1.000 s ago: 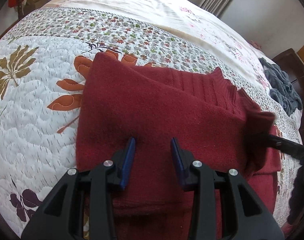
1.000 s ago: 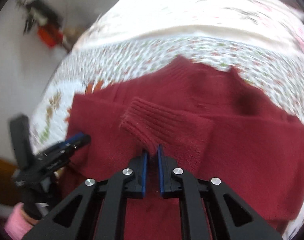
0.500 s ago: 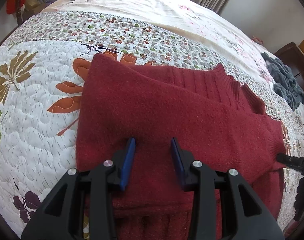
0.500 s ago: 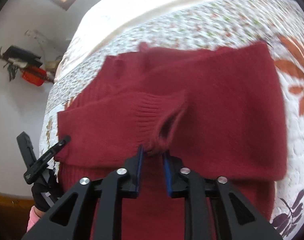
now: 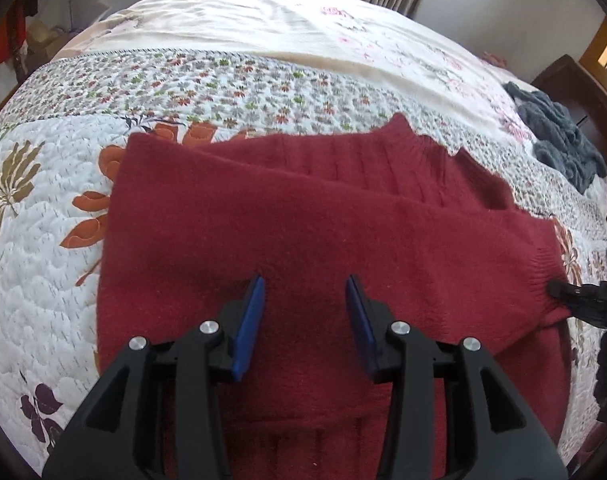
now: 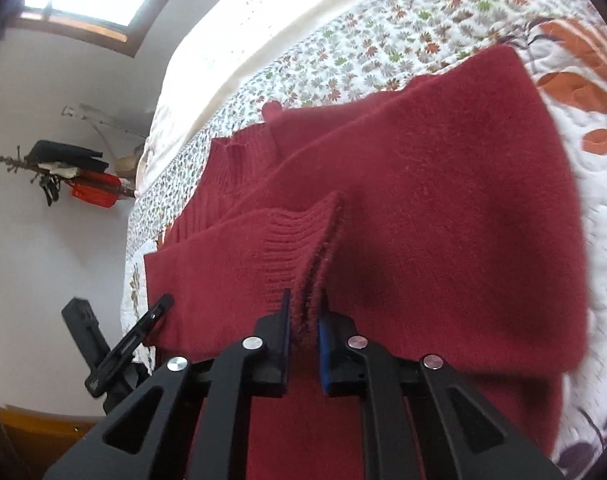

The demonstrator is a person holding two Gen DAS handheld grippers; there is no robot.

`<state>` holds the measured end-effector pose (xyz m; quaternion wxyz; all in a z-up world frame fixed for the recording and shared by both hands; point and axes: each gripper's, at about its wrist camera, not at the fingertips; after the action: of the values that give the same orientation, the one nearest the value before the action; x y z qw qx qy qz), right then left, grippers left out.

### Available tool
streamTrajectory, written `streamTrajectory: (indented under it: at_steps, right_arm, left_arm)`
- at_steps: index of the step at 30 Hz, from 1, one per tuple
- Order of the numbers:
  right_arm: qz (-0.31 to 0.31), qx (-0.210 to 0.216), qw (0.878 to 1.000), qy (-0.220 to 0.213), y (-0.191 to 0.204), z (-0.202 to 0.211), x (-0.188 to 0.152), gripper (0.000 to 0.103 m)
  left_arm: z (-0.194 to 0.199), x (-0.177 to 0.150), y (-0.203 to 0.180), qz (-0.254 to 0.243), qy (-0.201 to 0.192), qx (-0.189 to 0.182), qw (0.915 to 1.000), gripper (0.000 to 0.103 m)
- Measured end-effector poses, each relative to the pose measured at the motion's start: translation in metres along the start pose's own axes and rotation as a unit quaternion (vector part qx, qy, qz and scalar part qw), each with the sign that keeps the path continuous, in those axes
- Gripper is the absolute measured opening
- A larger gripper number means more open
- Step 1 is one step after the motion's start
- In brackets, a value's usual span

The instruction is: Fold small clothes

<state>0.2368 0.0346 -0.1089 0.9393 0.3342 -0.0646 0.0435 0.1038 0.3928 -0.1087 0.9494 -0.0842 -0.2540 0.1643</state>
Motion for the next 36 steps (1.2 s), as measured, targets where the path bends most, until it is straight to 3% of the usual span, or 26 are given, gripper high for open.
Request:
streamTrajectory:
  at_steps: [5, 12, 14, 16, 19, 23, 27, 31, 36]
  right_arm:
    - [0.013, -0.04, 0.999, 0.006, -0.005, -0.008, -0.003, 0.011]
    - [0.015, -0.051, 0.999, 0.008, -0.017, -0.023, -0.008, 0.01]
    - [0.013, -0.045, 0.999, 0.004, -0.017, -0.015, -0.011, 0.015]
    - [0.021, -0.061, 0.998, -0.017, -0.01, 0.005, -0.018, 0.032]
    - [0.048, -0.076, 0.995, -0.042, -0.002, 0.038, -0.034, 0.036]
    - [0.076, -0.076, 0.993, -0.042, 0.0, 0.086, -0.092, 0.04]
    - [0.088, -0.101, 0.991, -0.024, -0.01, 0.115, -0.157, 0.046]
    - [0.07, -0.114, 0.991, -0.007, -0.027, 0.139, -0.226, 0.05]
    - [0.038, -0.128, 0.991, 0.002, -0.054, 0.157, -0.286, 0.054]
  left_arm:
    - [-0.004, -0.002, 0.001, -0.009, 0.008, -0.001, 0.9999, 0.042]
    - [-0.01, -0.001, 0.002, -0.014, 0.016, -0.002, 0.9998, 0.042]
    - [-0.004, -0.001, 0.001, -0.008, 0.015, 0.0, 0.9999, 0.042]
    - [0.008, -0.003, 0.002, 0.0, 0.015, 0.002, 0.9999, 0.042]
    - [0.037, -0.02, 0.002, -0.006, 0.004, 0.014, 0.9999, 0.047]
    - [0.086, -0.071, 0.013, -0.02, 0.009, 0.023, 0.9995, 0.051]
    - [0.126, -0.129, 0.036, 0.0, 0.033, 0.031, 0.999, 0.054]
    - [0.155, -0.184, 0.056, 0.026, 0.07, 0.034, 0.9966, 0.056]
    - [0.174, -0.238, 0.069, 0.046, 0.096, 0.028, 0.9939, 0.057]
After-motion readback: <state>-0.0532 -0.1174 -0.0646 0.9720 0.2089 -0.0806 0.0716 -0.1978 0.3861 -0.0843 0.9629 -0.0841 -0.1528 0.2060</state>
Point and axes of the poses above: each gripper's, at about its wrist camera, not at the fingertips, and z roughly against the way its jaws point, y to its left, x to its top
